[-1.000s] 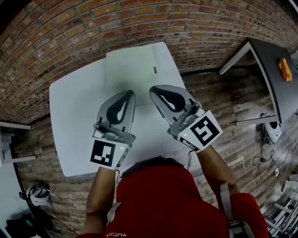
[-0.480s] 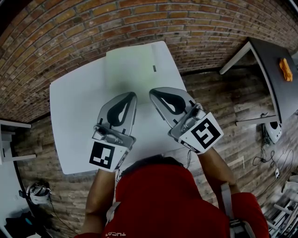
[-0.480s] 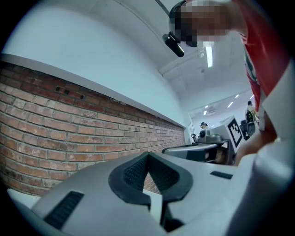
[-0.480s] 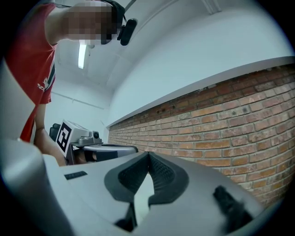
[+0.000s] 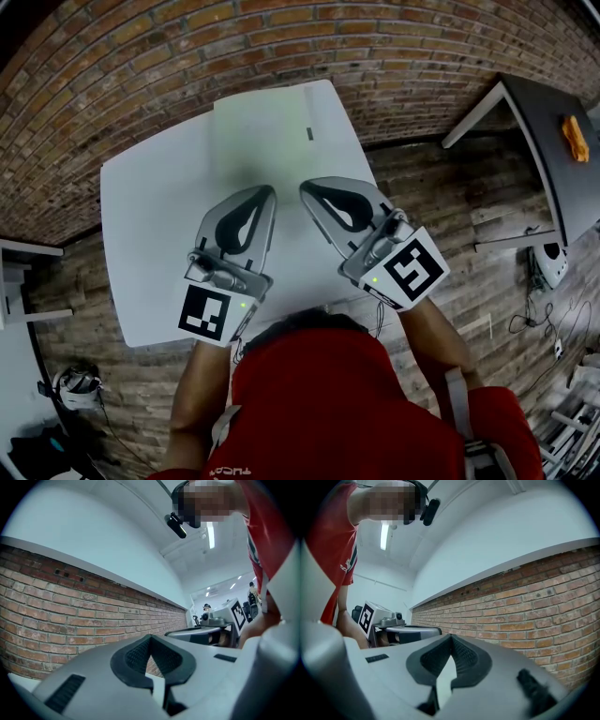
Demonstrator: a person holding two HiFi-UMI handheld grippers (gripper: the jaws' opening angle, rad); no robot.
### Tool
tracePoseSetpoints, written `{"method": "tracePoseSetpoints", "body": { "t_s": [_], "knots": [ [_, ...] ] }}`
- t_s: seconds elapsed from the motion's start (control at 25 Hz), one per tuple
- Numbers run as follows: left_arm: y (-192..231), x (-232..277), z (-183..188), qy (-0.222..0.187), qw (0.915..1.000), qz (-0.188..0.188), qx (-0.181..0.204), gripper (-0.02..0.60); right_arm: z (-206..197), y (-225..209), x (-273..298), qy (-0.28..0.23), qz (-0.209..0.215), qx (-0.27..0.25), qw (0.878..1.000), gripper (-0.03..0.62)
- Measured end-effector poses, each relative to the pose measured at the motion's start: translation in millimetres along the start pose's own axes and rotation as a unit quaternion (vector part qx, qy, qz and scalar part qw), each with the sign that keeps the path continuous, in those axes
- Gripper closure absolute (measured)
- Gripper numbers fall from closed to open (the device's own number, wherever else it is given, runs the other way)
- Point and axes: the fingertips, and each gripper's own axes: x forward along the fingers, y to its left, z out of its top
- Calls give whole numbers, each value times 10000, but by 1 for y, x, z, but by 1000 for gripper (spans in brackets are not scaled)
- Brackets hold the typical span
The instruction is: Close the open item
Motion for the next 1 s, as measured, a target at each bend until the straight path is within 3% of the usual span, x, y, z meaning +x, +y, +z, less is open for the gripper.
{"method": "tracePoseSetpoints", "body": {
  "t_s": [1.0],
  "knots": [
    [-8, -12, 1, 4, 9999, -101, 39, 569, -3, 16, -4, 66, -30, -32, 10000, 563]
  ]
}}
